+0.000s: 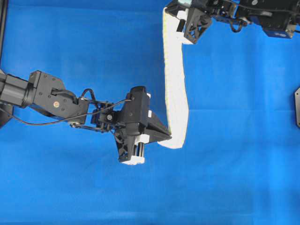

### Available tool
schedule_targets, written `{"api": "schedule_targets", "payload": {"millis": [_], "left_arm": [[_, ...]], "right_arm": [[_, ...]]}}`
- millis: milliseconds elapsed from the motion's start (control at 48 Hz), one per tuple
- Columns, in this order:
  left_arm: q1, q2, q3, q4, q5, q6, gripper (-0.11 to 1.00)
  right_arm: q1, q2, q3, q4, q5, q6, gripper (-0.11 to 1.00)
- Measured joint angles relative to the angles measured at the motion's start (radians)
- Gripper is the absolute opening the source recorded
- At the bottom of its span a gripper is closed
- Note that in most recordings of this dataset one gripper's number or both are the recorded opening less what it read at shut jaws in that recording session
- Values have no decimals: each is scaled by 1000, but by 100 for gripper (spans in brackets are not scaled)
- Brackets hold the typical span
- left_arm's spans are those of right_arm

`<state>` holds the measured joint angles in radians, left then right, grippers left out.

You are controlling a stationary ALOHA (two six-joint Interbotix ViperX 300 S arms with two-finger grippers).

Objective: Fold the yellow towel.
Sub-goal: 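Lay the strip down vertically and open both grippers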

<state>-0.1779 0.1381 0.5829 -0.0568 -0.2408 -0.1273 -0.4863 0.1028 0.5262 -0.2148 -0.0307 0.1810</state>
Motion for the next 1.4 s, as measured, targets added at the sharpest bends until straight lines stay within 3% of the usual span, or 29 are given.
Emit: {"api": "schedule_targets", "payload": {"millis": [313, 625, 709, 917, 1042, 1396], "left_arm": [[-5, -6, 17, 0, 3, -2, 4], [-6, -8, 18, 0, 17, -2, 32], [-6, -8, 18, 2, 23, -2, 38], [-5, -17, 20, 0, 69, -3, 50], [-2, -57, 26, 2, 147, -2, 57], [2, -221, 141, 2, 307, -3, 58]], "right_arm": [[12, 31, -14, 0, 2, 2, 2], [34, 61, -14, 0, 2, 2, 3], [41, 61, -14, 0, 2, 2, 16], [43, 61, -14, 0, 2, 2, 73], [40, 60, -14, 0, 9, 2, 68], [8, -48, 52, 0, 25, 3, 66]]}}
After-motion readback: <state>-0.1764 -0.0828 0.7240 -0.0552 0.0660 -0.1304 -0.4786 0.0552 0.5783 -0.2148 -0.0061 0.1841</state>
